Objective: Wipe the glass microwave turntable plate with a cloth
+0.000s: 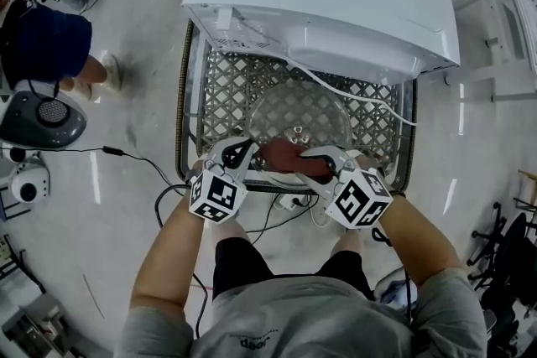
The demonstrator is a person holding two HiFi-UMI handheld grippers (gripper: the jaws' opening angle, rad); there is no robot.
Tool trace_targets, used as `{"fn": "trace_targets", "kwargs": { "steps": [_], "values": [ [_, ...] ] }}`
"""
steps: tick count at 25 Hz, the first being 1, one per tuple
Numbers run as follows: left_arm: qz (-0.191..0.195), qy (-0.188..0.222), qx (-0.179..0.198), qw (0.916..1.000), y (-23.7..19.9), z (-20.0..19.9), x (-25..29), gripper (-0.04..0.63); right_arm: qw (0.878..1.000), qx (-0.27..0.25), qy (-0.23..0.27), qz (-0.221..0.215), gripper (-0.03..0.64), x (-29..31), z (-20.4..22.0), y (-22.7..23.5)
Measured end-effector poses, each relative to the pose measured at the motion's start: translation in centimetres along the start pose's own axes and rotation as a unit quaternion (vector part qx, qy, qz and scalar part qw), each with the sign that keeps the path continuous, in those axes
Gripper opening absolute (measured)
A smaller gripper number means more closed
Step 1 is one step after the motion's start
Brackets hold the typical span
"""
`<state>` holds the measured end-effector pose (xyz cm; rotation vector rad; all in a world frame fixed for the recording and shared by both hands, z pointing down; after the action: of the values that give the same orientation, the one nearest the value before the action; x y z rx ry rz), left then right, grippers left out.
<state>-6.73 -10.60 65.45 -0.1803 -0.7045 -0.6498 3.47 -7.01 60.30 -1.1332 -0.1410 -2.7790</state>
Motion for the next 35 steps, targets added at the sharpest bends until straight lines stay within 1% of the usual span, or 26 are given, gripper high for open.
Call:
{"fn": "trace_targets", "kwargs": {
  "steps": [2, 5, 8, 10, 15, 20, 29, 32, 35],
  "values": [
    [0.000, -0.001, 0.000, 1.0000, 0.0, 0.1, 0.0, -0.003, 0.999, -0.024, 0.013, -0.028, 0.100, 2.7, -1.5, -2.2],
    [-0.001, 0.000, 0.000, 1.0000, 0.0, 0.1, 0.1, -0.003, 0.998, -0.047, 0.013, -0.036, 0.100, 5.6, -2.6, -3.3],
    [0.001, 0.000, 0.000, 1.0000, -0.1, 0.0, 0.0, -0.003, 0.997, -0.067, -0.019, -0.029, 0.100, 7.2, -2.0, -3.3],
    [0.001, 0.000, -0.001, 1.0000, -0.1, 0.0, 0.0, -0.003, 0.996, -0.069, -0.041, -0.030, 0.100, 7.4, -1.1, -3.3],
    [0.001, 0.001, -0.001, 1.0000, -0.1, 0.0, -0.1, -0.003, 0.995, -0.056, -0.072, -0.029, 0.100, 5.1, 1.1, -2.4],
    [0.000, 0.001, -0.001, 1.0000, -0.1, 0.0, -0.1, -0.003, 0.994, -0.039, -0.105, -0.018, 0.100, 1.2, 4.6, -1.5],
    [0.001, 0.002, -0.001, 1.0000, -0.1, 0.0, -0.2, -0.003, 0.984, -0.021, -0.178, 0.006, 0.098, -5.8, 10.4, -0.2],
    [0.001, 0.002, -0.001, 1.0000, -0.1, 0.0, -0.2, -0.003, 0.983, -0.016, -0.185, 0.010, 0.100, -6.5, 11.4, 0.1],
    [0.000, 0.000, 0.000, 1.0000, -0.1, 0.1, -0.1, -0.003, 0.984, -0.018, -0.178, 0.014, 0.098, -6.3, 10.8, 0.2]
  ]
}}
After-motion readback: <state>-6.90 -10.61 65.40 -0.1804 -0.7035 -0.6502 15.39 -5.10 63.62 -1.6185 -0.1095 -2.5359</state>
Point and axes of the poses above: the fingertips, and each gripper's own axes: x forward along the fingers, y to its right, z out of its underside, the point moved 2 cm from there along -x, backward along the fingers, and after that the axes turned 1 degree about -z, right-handed, at the moved point
